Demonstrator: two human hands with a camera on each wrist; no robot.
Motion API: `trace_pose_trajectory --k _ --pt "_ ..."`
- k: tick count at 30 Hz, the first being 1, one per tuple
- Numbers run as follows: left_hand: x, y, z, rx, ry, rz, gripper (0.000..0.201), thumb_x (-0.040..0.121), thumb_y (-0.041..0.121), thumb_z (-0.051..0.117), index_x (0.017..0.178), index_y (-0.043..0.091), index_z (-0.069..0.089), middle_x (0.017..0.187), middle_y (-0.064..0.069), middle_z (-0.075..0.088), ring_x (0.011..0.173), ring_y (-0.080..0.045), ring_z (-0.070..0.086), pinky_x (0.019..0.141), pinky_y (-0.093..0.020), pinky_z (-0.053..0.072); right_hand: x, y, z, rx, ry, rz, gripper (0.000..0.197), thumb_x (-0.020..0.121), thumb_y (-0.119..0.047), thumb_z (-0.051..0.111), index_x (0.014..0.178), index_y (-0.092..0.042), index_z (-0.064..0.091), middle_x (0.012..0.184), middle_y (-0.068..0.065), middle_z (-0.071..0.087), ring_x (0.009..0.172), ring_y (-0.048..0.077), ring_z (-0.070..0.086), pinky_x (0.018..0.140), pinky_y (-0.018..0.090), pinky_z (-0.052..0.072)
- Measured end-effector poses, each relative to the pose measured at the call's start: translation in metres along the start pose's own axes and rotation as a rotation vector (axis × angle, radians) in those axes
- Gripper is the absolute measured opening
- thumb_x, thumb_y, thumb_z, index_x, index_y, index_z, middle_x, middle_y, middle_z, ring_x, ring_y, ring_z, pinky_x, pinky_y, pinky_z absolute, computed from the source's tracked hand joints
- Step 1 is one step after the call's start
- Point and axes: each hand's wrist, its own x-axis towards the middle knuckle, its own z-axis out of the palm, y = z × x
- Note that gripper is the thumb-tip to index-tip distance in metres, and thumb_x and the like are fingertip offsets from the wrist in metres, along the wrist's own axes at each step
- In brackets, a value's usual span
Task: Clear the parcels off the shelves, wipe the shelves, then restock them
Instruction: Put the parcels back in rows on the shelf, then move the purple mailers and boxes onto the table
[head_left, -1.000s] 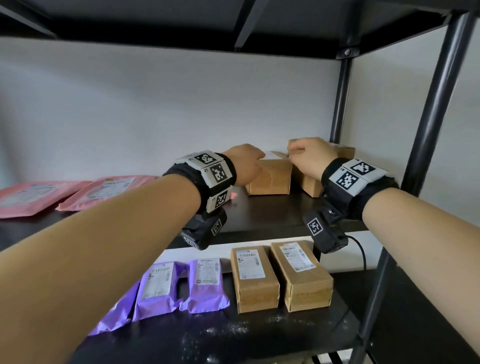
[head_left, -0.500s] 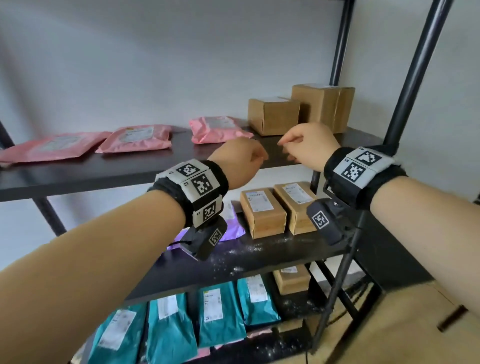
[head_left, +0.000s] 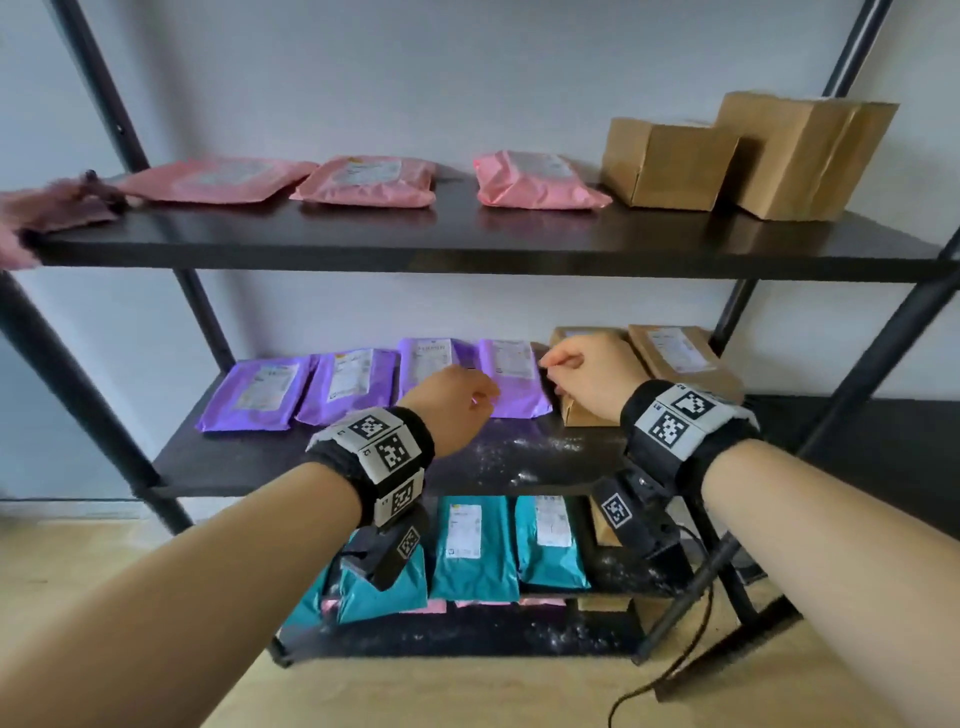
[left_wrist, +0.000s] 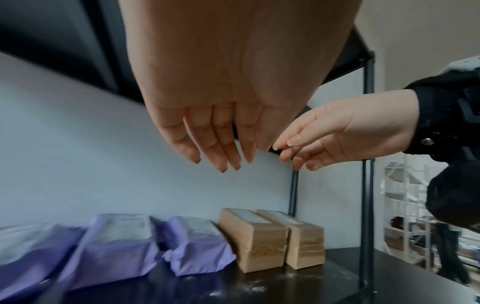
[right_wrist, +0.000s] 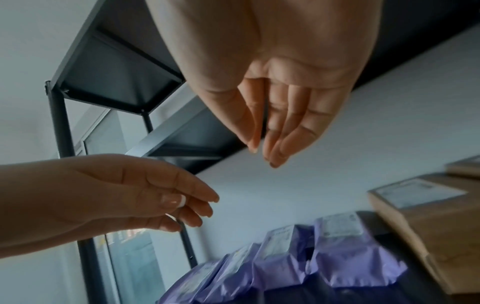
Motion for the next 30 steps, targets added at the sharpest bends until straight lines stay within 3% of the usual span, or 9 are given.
trace_pose_trajectory --k 4,7,11,16,20,25,30 --pt "-0.004 -0.037 0.004 -0.006 0.045 -0.163 0.031 0.094 0.014 0.045 0.119 0.012 0.063 0.122 -0.006 0.062 0.112 -0.026 0.057 0.093 -0.027 0.044 0.015 -0.010 0.034 0.060 -0.102 -0.053 0.022 0.091 -0.007 0.053 0.106 -0.006 0.070 0.085 -0.002 0.062 0.095 0.018 0.062 0.089 0.022 0.045" --pt "-0.009 -0.057 0.006 0.018 0.077 -0.228 0.029 0.093 0.014 0.046 0.115 0.011 0.064 0.117 -0.009 0.063 0.110 -0.029 0.057 0.087 -0.025 0.041 0.030 -0.012 0.058 0.086 -0.169 -0.106 0.022 0.090 -0.007 0.054 0.106 -0.008 0.070 0.106 0.006 0.069 0.102 0.019 0.062 0.088 0.018 0.041" --pt "-0.020 -0.081 0.005 0.014 0.123 -0.292 0.025 0.090 0.008 0.049 0.107 0.004 0.066 0.109 -0.014 0.065 0.102 -0.029 0.058 0.089 -0.030 0.045 0.046 -0.015 0.091 0.089 -0.231 -0.164 0.024 0.089 -0.007 0.053 0.104 -0.010 0.071 0.108 0.004 0.069 0.103 0.018 0.061 0.084 0.015 0.039" --pt "-0.031 -0.132 0.000 0.019 0.124 -0.445 0.035 0.091 0.016 0.050 0.125 0.010 0.058 0.125 -0.009 0.058 0.112 -0.027 0.056 0.096 -0.034 0.045 0.063 -0.036 0.137 0.088 -0.324 -0.204 0.025 0.090 -0.008 0.052 0.107 -0.011 0.069 0.108 0.003 0.068 0.100 0.021 0.061 0.083 0.020 0.042" --pt "-0.026 -0.186 -0.008 0.004 0.149 -0.511 0.043 0.090 0.019 0.054 0.132 0.010 0.051 0.132 -0.012 0.053 0.121 -0.025 0.050 0.104 -0.032 0.039 0.085 -0.059 0.186 0.101 -0.367 -0.214 0.028 0.087 -0.006 0.053 0.112 -0.010 0.067 0.113 0.008 0.067 0.105 0.024 0.061 0.094 0.028 0.045" --pt "-0.004 -0.263 -0.013 0.037 0.103 -0.539 0.053 0.090 0.021 0.056 0.139 0.011 0.041 0.140 -0.014 0.042 0.131 -0.026 0.039 0.107 -0.032 0.030 0.117 -0.081 0.259 0.028 -0.390 -0.156 0.041 0.086 -0.015 0.060 0.126 -0.012 0.057 0.129 0.011 0.052 0.118 0.026 0.051 0.103 0.027 0.035" --pt "0.034 -0.343 -0.012 0.174 0.009 -0.517 0.060 0.090 0.030 0.055 0.144 0.017 0.033 0.149 -0.008 0.031 0.137 -0.028 0.028 0.111 -0.037 0.026 0.156 -0.096 0.315 -0.228 -0.360 -0.059 0.056 0.085 -0.038 0.061 0.137 -0.032 0.043 0.148 0.010 0.027 0.134 0.035 0.027 0.110 0.041 0.029"
